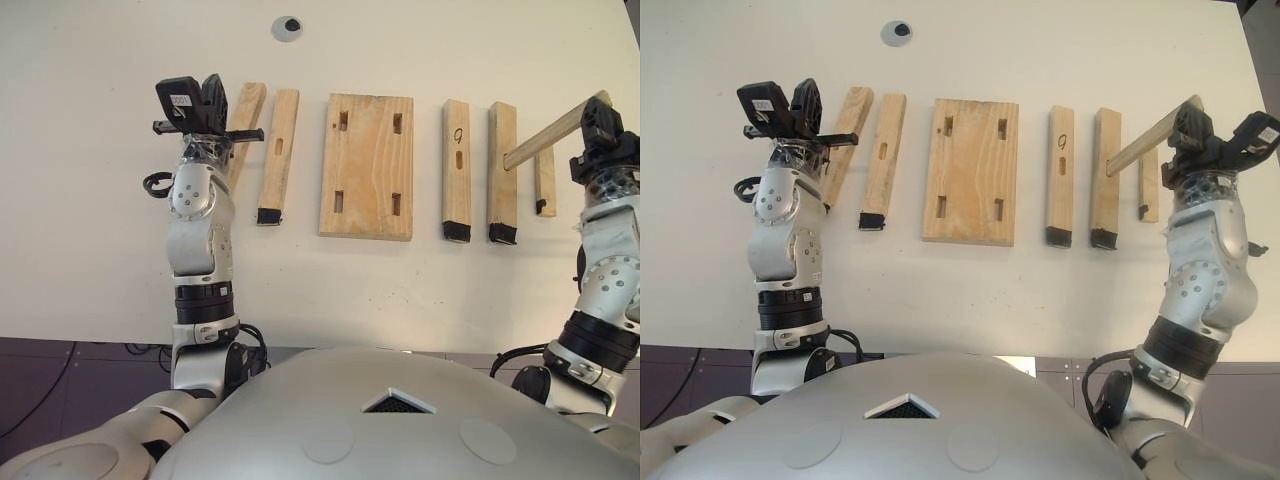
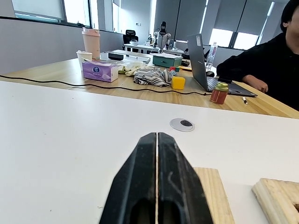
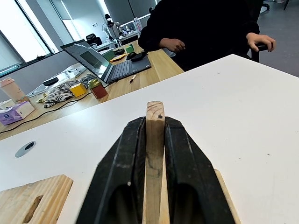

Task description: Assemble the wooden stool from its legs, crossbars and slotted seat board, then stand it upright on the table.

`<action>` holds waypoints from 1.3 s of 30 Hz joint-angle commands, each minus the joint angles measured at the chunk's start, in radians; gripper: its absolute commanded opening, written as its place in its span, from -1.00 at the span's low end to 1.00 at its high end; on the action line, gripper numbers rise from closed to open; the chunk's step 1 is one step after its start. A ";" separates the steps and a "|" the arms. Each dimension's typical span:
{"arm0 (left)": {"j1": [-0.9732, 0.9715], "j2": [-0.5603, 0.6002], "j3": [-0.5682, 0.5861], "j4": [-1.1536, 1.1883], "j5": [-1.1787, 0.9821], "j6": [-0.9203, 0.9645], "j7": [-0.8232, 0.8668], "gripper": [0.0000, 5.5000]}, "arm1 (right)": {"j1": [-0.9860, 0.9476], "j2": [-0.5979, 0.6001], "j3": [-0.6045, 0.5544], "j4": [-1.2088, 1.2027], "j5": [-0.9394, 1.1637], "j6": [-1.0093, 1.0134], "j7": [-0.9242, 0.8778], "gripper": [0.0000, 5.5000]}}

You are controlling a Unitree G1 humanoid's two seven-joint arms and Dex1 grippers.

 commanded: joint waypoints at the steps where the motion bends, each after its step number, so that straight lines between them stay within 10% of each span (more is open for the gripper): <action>1: -0.018 0.006 -0.003 0.012 0.000 -0.006 -0.007 -1.00 | 0.110 0.054 0.064 0.069 -0.103 -0.072 0.023 -0.86; 24: 0.029 -0.014 -0.001 -0.015 0.004 0.009 0.013 -1.00 | 0.260 -0.034 0.205 0.221 -0.342 -0.309 0.175 -0.86; 39: 0.164 -0.129 -0.016 -0.077 0.029 -0.049 0.130 -1.00 | 0.100 -0.240 0.209 0.305 -0.329 -0.186 0.451 0.14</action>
